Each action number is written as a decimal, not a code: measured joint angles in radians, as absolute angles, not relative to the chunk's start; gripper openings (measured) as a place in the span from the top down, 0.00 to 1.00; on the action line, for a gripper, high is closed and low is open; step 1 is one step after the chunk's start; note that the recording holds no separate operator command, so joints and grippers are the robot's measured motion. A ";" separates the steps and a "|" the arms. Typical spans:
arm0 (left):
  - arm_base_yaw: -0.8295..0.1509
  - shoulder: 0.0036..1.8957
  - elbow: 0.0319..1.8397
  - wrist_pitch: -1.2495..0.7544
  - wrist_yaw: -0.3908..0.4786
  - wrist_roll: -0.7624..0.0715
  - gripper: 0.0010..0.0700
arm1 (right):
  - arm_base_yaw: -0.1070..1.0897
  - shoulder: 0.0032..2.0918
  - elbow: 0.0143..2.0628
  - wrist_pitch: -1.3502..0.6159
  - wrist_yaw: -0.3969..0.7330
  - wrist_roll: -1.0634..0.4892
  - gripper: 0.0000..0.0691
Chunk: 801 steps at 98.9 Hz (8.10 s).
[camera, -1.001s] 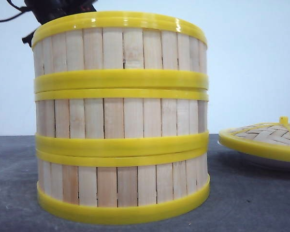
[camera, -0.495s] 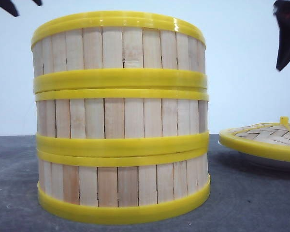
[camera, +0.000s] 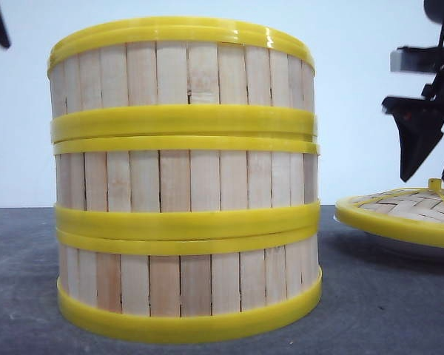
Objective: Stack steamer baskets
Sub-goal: 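Grip the center hub of the bamboo lid with the right gripper, then lift the lid off the white plate and carry it over the stack, then lower the lid onto the top basket with the right gripper, then open the right gripper and withdraw it from the lid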
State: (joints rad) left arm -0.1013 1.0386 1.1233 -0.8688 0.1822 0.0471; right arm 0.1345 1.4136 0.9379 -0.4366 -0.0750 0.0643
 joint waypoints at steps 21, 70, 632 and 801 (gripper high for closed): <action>-0.101 0.994 1.021 -0.864 0.154 0.037 0.50 | 0.131 1.451 0.938 -0.414 -0.048 0.059 0.61; -0.101 0.991 1.021 -0.818 0.154 0.036 0.50 | 0.129 1.454 0.942 -0.404 -0.045 0.057 0.92; -0.101 0.990 1.021 -0.779 0.155 0.036 0.50 | 0.778 1.414 1.697 -0.988 0.009 -0.026 0.59; -0.103 0.752 0.832 -0.775 0.155 -0.020 0.97 | -0.001 0.778 0.832 -0.918 -0.209 0.000 0.99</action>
